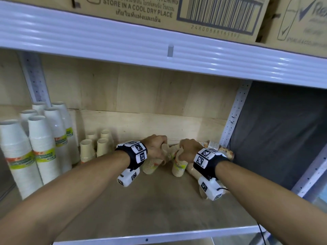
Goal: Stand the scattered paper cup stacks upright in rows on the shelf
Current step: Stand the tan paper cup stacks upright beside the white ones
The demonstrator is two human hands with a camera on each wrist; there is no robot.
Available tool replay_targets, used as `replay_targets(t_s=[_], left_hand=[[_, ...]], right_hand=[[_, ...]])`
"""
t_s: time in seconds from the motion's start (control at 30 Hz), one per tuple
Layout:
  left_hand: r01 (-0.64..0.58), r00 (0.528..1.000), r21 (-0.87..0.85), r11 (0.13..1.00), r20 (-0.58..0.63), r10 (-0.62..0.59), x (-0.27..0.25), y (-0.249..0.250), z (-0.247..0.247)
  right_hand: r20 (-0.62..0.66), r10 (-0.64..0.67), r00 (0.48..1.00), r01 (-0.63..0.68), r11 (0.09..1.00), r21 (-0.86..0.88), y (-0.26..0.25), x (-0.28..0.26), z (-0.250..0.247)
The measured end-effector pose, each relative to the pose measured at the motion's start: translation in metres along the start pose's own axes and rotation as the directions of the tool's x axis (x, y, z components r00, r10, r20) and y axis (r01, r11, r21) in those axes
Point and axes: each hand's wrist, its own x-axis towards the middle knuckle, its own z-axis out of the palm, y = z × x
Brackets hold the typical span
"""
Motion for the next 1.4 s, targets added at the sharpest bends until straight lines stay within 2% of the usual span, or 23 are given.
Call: replay_targets(t_s=[0.2,0.43,0.63,0.77,0.9,1.1,1.23,1.4], left_hand=[[0.052,0.999,-0.124,0.991,-0.01,-0.053,-0.002,-0.007,-0.002],[0.101,0.995,-0.167,0.981,0.019,-0.099,-0.006,-0.013,0.0],[0.112,0.993,-0.21,0.971,-0.004,-0.115,-0.004,-0.013,-0.001],[0.105,0.992,-0.216,0.971,-0.043,-0.117,-0.003,-0.005,-0.005],[0.074,0.995,-0.18,0.981,-0.052,-0.084,-0.002,0.005,-0.009],[0.025,0.999,-0.095,0.995,-0.026,-0.028,-0.002,0.013,-0.012],[0.067,0.996,-0.118,0.991,-0.052,-0.073,0.0,0.011,-0.012],[0.035,0.999,-0.074,0.997,-0.036,-0.038,0.002,0.015,-0.013]], right_hand=[[0.053,-0.032,0.998,0.032,0.999,0.009,-0.022,0.001,-0.007],[0.112,-0.037,0.993,0.034,0.999,0.031,-0.032,0.005,-0.004],[0.084,-0.047,0.995,0.041,0.996,0.074,-0.028,0.01,-0.005],[0.028,-0.013,1.0,0.011,0.998,0.065,-0.027,0.009,-0.014],[0.028,0.016,0.999,-0.018,0.999,0.048,-0.032,0.014,-0.015],[0.048,-0.082,0.995,0.082,0.997,0.015,-0.031,0.017,-0.013],[0.026,-0.057,0.998,0.056,0.998,0.02,-0.028,0.019,-0.014],[0.038,-0.036,0.999,0.034,0.999,0.03,-0.03,0.023,-0.011]])
